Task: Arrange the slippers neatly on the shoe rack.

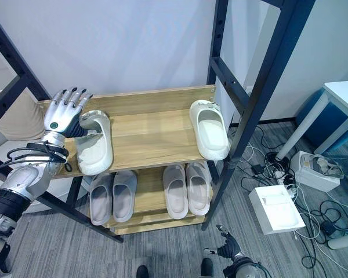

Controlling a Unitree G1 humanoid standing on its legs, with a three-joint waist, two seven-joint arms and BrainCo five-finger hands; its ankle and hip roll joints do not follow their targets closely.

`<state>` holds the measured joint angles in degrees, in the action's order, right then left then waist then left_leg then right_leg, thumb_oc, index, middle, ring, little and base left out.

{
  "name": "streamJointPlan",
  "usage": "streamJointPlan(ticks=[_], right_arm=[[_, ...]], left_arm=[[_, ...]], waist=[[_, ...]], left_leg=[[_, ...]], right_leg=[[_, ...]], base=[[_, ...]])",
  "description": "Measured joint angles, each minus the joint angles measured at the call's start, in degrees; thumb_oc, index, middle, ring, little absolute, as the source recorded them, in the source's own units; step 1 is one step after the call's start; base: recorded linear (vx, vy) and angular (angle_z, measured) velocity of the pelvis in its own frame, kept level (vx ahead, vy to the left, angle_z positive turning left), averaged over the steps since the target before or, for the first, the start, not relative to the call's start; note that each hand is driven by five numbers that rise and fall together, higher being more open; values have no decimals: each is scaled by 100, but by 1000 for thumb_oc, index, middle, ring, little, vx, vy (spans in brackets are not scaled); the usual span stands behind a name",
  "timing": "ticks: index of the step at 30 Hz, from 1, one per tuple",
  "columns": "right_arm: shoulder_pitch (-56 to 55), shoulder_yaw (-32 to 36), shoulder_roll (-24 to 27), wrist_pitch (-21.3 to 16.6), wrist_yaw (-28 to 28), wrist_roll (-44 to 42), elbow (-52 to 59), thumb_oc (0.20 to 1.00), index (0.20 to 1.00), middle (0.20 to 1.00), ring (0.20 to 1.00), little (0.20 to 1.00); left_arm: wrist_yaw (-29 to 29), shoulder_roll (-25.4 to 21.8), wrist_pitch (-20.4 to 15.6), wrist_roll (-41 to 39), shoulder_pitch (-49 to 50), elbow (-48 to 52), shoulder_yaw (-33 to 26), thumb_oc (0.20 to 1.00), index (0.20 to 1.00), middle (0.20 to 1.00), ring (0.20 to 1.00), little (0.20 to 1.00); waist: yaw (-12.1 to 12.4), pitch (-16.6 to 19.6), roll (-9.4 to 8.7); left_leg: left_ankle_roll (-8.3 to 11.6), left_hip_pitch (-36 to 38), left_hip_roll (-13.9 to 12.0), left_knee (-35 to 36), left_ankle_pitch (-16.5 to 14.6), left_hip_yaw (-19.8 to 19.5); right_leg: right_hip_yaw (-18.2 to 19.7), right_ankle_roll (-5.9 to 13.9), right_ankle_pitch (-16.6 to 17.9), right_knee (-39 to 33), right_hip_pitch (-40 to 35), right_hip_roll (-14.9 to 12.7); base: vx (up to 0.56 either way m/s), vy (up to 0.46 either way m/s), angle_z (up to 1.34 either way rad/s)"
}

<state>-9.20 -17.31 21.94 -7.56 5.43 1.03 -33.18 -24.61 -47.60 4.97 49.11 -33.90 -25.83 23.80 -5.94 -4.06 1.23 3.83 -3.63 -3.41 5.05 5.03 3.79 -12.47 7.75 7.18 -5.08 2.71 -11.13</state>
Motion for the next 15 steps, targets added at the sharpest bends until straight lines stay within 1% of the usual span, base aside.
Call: streamJointPlan(ticks=[3,7,8,9,10,15], right_arm=[[-10,0,-2,3,-54,-2,0,1000,1000,1000,1000,1000],[-80,0,-1,2,-90,-2,98,1000,1000,1000,1000,1000],[-83,1,-1,3,-94,-2,102,1000,1000,1000,1000,1000],[-84,1,1,3,-94,-2,109,1000,1000,1000,1000,1000],[-90,1,1,3,-95,-2,114,1000,1000,1000,1000,1000],[-133,4,0,5,-97,-2,225,1000,1000,1000,1000,1000]], left_arm=[[61,-56,111,-15,-16,-195,-32,1000,1000,1000,1000,1000],[94,-75,153,-20,-35,-322,-29,1000,1000,1000,1000,1000],[90,-76,154,-24,-46,-359,-29,802,802,802,802,802],[94,-76,157,-24,-57,-360,-29,802,802,802,802,802],[95,-75,157,-25,-59,-360,-24,200,200,200,200,200],[97,-66,173,-77,-69,-436,47,200,200,200,200,200]], waist=[[2,4,-24],[-19,2,-41],[-19,1,-43],[-18,1,-44],[-19,0,-46],[-30,6,-83]], left_leg=[[32,-29,-2,0,22,5],[34,-32,-6,0,22,14],[34,-34,-9,0,21,19],[34,-36,-10,0,21,19],[35,-36,-10,0,21,21],[35,-96,-19,0,21,81]], right_leg=[[10,2,5,0,31,3],[19,6,5,0,45,10],[25,4,3,0,50,12],[26,3,3,0,52,12],[29,3,3,0,54,14],[114,-8,6,0,159,22]], base=[[0,0,0],[1,4,-1],[0,0,0],[0,0,0],[0,0,0],[-2,5,-5]])
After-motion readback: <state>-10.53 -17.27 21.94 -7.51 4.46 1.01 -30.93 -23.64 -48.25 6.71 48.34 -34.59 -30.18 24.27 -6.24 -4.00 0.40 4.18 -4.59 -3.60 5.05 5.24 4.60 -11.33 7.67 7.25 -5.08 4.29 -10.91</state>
